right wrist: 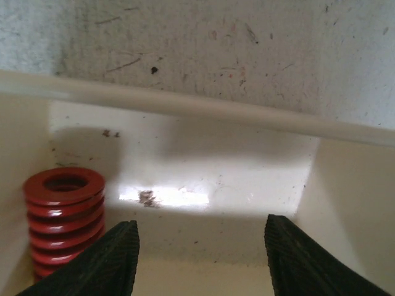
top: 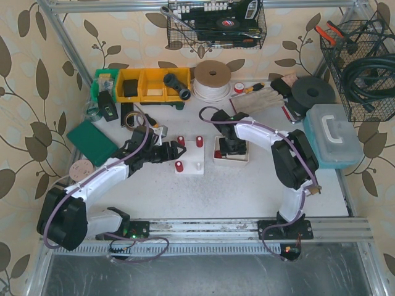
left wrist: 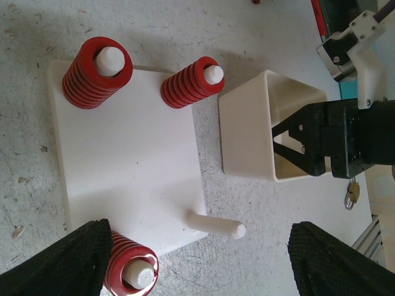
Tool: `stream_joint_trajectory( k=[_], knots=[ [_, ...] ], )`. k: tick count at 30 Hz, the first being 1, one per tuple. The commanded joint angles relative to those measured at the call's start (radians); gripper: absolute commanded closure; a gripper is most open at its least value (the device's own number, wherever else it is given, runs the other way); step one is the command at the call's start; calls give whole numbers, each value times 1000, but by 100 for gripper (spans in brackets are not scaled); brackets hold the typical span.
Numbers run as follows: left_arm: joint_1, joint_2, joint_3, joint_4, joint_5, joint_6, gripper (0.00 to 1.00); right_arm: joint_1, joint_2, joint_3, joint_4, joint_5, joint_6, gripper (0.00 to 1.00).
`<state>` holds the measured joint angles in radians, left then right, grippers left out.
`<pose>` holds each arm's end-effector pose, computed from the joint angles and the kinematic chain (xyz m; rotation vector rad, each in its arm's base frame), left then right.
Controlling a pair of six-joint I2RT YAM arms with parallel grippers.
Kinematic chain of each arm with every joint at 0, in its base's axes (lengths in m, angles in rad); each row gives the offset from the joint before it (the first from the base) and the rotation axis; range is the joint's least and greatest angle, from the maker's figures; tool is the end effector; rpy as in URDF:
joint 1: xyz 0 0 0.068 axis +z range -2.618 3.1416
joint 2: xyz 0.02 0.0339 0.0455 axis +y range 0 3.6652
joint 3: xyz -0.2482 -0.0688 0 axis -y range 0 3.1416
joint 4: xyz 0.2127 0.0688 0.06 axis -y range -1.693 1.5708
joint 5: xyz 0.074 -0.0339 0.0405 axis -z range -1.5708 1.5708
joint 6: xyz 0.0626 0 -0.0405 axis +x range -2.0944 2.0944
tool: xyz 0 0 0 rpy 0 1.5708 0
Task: Install the large spring
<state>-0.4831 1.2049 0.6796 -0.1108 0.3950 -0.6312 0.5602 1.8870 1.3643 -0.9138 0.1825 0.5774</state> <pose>0.2114 -0.1381 0.2122 0.0627 2.3555 -1.0238 0.2852 0.1655 0.1609 0.0432 2.9279 -0.1197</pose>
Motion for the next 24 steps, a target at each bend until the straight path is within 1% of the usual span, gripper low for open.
stream_joint_trajectory(
  k=[1,8,13,21,24],
  knots=[
    [14,12,45,-16,-7,-8,19,-6,18,-38,23,-9,38,40],
    [14,30,55,-22,-7,-9,19,-5,-7,-74,35,-11,42,28],
    [14,35,57,-23,-2,-8,19,11,-56,-84,9,3,54,23],
    [14,23,51,-18,-2,-7,19,30,-72,-100,-13,5,94,20],
    [14,22,50,-15,-1,-6,19,29,-34,-86,-16,1,96,20]
  ],
)
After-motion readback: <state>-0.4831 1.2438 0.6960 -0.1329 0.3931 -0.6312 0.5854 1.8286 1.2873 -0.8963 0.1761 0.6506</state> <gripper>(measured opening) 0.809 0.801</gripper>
